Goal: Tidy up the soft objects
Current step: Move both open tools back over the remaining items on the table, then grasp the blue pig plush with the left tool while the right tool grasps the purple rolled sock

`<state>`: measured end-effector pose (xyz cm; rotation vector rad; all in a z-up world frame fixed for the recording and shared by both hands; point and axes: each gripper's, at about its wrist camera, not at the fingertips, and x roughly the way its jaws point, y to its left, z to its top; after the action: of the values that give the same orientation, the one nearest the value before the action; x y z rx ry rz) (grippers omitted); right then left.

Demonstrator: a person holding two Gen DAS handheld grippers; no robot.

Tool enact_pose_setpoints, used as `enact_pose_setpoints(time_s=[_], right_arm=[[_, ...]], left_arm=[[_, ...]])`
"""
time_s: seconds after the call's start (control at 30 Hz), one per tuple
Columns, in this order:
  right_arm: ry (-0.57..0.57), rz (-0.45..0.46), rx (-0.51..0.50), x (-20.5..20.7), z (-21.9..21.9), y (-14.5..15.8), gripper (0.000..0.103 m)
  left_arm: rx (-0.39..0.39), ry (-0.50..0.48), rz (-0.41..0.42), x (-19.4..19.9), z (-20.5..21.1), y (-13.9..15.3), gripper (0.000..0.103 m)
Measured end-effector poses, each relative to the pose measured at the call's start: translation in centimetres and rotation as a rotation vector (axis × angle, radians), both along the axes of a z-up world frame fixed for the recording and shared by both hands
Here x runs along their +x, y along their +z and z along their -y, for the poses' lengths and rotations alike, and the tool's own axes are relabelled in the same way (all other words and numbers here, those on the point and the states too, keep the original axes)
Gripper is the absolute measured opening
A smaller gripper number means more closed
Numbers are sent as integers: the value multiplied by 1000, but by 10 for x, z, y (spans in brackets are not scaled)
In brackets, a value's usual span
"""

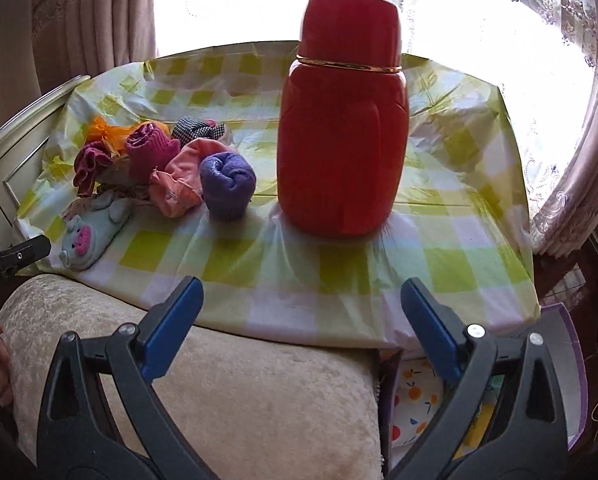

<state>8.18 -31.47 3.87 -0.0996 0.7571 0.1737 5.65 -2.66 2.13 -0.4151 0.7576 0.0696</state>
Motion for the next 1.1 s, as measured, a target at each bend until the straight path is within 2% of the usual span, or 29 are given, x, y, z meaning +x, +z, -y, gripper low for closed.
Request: enact_pose_setpoints(time_s=[0.27, 0.63, 0.97, 1.1], right_arm=[[21, -18, -42, 41, -50, -14, 100], [-33, -34, -68, 84, -80, -31, 100], [-57, -22, -87, 118, -97, -39, 99], [-41, -27, -90, 128, -105, -45, 99]], left_arm=[[-59, 37, -101, 30, -20, -20, 82], [12, 54, -235, 77, -19, -46, 82], [59, 52, -228, 78, -11, -50, 82], [84, 56, -221, 78, -5, -51, 76]])
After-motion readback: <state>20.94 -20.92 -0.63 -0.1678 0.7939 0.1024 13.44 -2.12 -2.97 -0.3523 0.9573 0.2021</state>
